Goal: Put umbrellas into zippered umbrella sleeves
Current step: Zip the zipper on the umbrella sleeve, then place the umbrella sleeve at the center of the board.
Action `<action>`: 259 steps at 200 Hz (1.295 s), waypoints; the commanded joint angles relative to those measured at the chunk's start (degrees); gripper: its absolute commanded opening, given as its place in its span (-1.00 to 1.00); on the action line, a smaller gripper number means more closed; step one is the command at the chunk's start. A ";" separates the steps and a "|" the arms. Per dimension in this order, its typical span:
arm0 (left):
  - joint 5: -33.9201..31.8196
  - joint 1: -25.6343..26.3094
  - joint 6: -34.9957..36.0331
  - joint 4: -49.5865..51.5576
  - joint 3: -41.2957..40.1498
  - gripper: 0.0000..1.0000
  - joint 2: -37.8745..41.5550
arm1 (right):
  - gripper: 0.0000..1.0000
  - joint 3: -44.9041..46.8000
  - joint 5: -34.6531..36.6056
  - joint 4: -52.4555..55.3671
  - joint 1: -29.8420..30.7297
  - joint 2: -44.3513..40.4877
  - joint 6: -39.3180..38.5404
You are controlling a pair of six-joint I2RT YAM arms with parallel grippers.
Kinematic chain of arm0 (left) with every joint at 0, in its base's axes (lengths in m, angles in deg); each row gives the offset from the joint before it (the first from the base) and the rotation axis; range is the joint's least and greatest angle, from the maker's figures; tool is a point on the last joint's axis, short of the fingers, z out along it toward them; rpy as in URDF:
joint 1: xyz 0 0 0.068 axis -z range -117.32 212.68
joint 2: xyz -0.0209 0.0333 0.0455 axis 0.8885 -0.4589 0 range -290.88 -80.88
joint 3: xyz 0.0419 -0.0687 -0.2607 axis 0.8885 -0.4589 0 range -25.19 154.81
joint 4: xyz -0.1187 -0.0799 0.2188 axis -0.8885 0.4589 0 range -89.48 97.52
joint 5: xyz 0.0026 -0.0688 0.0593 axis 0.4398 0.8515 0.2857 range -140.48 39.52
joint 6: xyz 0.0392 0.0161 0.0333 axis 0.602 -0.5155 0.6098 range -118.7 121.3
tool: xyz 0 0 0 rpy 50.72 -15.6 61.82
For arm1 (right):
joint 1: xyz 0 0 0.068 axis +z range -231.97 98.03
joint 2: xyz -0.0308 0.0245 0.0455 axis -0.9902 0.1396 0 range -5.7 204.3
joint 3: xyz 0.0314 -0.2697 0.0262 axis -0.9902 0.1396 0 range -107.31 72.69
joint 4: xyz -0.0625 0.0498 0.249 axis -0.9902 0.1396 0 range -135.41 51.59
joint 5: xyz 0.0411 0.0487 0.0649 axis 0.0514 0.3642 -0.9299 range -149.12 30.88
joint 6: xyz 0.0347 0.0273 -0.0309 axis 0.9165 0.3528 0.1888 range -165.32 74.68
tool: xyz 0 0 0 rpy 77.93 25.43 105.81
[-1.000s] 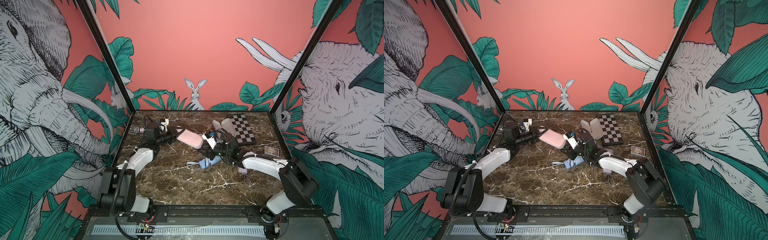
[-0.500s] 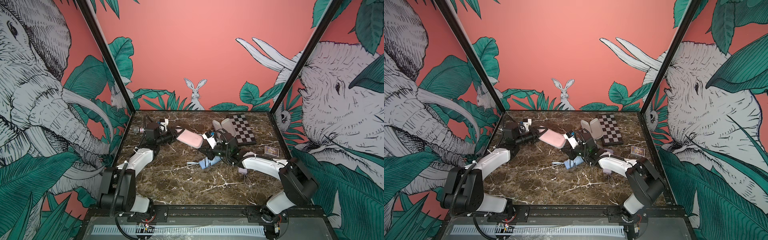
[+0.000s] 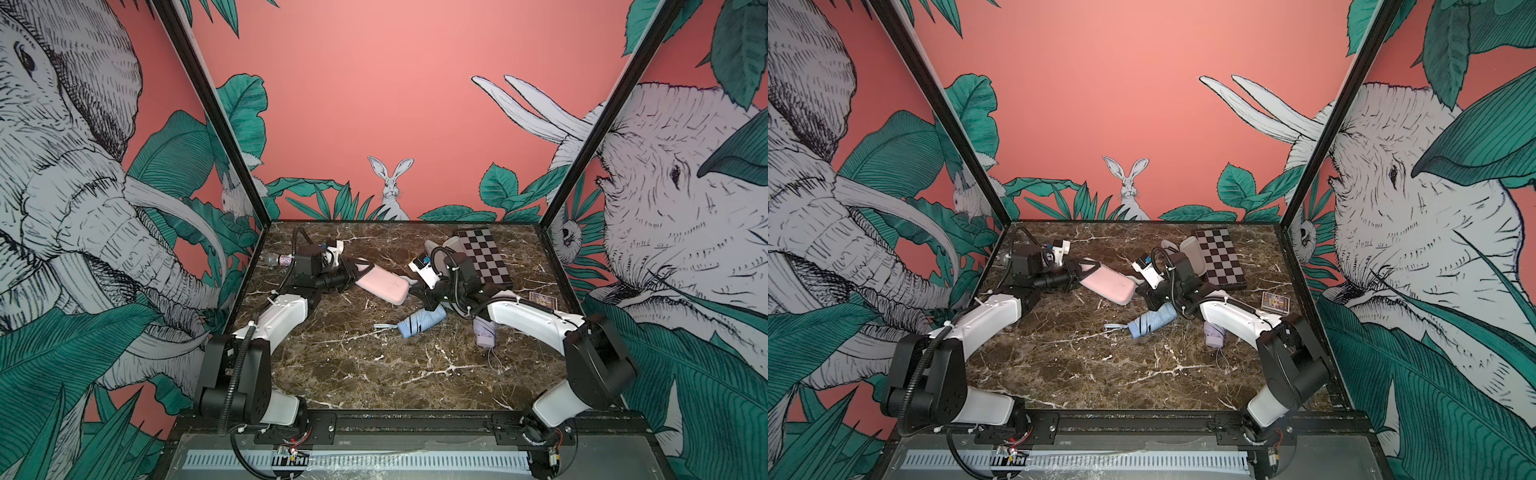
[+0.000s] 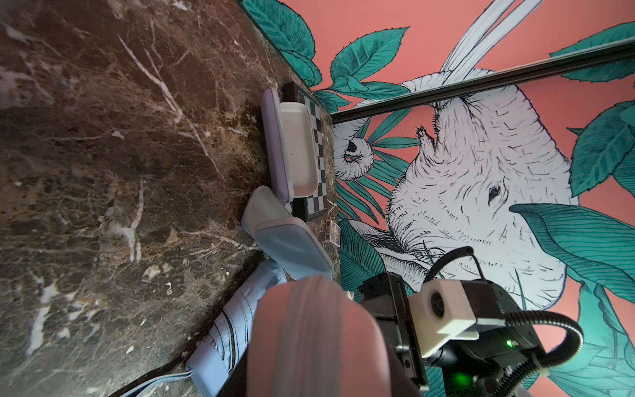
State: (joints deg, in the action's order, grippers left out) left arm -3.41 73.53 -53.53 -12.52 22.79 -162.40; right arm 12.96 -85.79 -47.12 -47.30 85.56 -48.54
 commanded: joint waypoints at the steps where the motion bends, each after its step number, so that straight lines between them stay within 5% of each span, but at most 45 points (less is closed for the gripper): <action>1: 6.56 0.70 4.10 4.94 0.37 -1.00 1.71 | -1.00 -4.37 4.98 -0.69 -2.11 2.65 -1.92; 11: 6.48 0.60 4.46 4.98 0.10 -1.00 1.95 | -0.87 -4.17 5.36 -1.21 -2.07 2.72 -0.17; 28: 6.23 0.26 5.39 5.56 0.41 -1.00 1.80 | -0.35 -2.60 7.58 -0.24 -2.20 1.64 1.97; 46: 4.63 -0.39 8.00 6.98 0.90 -1.00 1.26 | -0.10 -0.67 6.94 3.83 -3.77 -1.91 2.17; 76: 2.31 -0.72 17.27 13.85 4.12 -1.00 -0.88 | 0.35 -0.99 -6.09 9.63 -7.08 -5.00 4.60; 115: 7.35 -0.39 18.91 9.61 5.72 -1.00 -1.69 | 0.98 -5.93 -19.66 7.71 -4.49 2.92 10.09; 163: 10.87 -0.28 19.82 9.66 7.86 -1.00 -3.02 | 0.85 -11.57 -27.95 4.28 0.71 11.26 12.38; 218: 12.49 0.01 15.98 5.50 8.51 -0.99 -6.11 | 0.32 -7.80 -30.53 -11.83 1.45 13.70 25.87; 259: 4.12 -0.87 16.47 9.52 8.69 -0.16 -2.92 | -0.71 -2.25 -21.53 -31.13 2.03 16.03 46.42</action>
State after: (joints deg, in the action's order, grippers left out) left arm 5.81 72.94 -36.07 -3.62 29.22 -169.39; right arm 8.92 -114.84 -61.79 -46.18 99.55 -17.92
